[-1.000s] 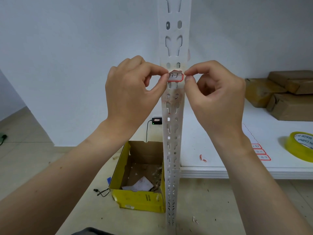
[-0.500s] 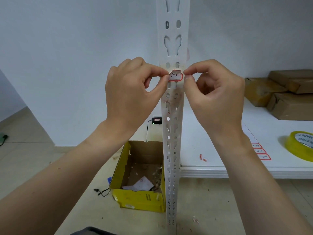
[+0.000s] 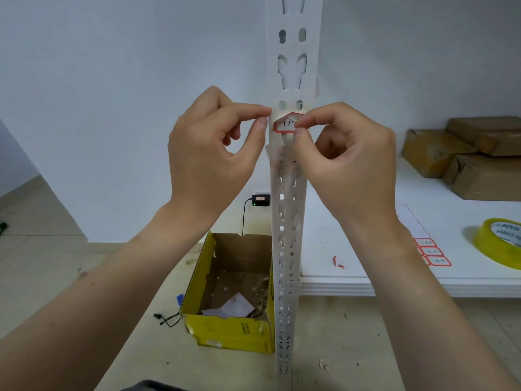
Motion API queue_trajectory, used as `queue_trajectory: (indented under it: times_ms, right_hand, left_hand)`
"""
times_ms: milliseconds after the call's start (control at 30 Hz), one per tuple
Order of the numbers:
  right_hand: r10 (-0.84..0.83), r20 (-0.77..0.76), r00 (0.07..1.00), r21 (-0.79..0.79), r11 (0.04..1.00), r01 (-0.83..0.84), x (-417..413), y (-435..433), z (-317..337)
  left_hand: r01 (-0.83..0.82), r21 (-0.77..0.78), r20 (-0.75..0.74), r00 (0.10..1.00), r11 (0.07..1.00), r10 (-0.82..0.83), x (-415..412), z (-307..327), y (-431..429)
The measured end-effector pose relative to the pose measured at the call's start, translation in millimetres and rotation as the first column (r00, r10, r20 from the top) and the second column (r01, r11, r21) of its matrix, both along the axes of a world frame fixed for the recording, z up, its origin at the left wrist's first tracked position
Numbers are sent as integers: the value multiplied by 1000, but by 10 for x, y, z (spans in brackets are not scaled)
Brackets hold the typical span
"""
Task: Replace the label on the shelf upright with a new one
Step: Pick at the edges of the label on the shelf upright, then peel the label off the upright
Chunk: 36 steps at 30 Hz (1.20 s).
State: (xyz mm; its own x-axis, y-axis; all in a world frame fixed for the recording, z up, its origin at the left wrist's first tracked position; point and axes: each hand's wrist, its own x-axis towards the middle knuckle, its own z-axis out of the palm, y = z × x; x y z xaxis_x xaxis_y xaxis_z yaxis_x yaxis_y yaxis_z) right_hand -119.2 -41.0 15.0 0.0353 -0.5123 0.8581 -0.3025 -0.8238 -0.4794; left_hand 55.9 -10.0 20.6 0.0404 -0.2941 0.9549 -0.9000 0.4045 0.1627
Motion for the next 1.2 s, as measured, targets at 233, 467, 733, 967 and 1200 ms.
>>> queue_trajectory:
  times_ms: [233, 467, 733, 967, 1200]
  right_hand:
    - [-16, 4, 1000, 52, 999, 16, 53, 21, 16]
    - [-2, 40, 999, 197, 980, -6, 127, 87, 69]
    - [6, 77, 997, 285, 958, -28, 190, 132, 88]
    - [17, 107, 994, 291, 956, -47, 203, 137, 93]
    - [78, 142, 987, 307, 944, -119, 198, 149, 106]
  left_hand:
    - [51, 5, 48, 998, 999, -51, -59, -65, -12]
    - [215, 94, -134, 970, 972, -201, -92, -105, 13]
    - [304, 153, -267, 929, 940, -257, -108, -122, 50]
    - [316, 136, -381, 892, 939, -244, -157, -105, 65]
    - [396, 198, -554, 800, 897, -231, -214, 6, -20]
